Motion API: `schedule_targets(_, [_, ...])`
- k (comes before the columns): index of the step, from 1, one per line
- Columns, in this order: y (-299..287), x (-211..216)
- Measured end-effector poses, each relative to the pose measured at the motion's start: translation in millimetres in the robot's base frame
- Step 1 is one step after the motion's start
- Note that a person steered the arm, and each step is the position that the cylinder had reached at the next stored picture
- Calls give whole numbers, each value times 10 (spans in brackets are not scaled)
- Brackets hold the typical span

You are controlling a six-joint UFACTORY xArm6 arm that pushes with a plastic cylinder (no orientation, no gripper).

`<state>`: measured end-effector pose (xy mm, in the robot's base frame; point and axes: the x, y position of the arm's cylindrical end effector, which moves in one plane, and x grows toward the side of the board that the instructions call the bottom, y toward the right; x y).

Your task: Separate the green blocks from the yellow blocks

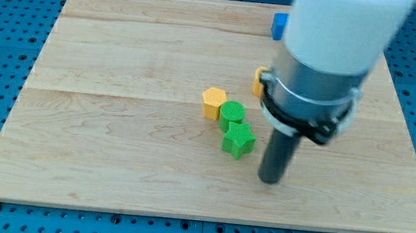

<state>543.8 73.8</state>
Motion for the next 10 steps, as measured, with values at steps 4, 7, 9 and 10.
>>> schedule_targets(4, [-625,-1332])
schedule_targets(7, [-680,-810])
schedule_targets(9, [-60,-1033])
schedule_targets(10, [298,-649])
